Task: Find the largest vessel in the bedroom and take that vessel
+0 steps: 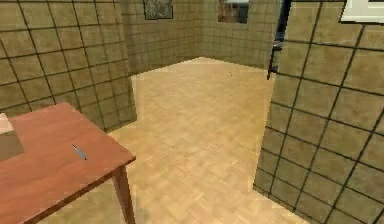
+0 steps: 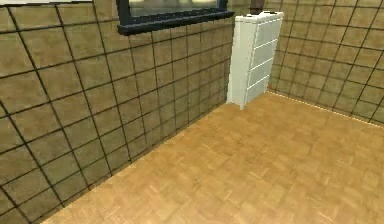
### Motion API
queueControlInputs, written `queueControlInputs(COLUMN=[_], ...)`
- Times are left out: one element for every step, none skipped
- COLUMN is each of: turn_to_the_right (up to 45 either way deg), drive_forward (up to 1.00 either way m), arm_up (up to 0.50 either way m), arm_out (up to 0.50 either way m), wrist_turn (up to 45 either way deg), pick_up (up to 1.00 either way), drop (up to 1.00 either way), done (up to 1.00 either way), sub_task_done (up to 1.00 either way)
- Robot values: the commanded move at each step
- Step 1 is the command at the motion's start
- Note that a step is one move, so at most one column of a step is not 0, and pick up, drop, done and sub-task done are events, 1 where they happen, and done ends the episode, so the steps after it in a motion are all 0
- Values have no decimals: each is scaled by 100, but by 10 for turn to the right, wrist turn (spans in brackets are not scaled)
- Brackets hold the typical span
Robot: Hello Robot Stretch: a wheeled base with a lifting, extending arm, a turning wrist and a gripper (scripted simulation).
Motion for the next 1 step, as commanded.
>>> queueControlInputs(turn_to_the_right=[0], drive_forward=[100], arm_up=[0], arm_out=[0], wrist_turn=[0], pick_up=[0], drop=[0], done=[0], sub_task_done=[0])
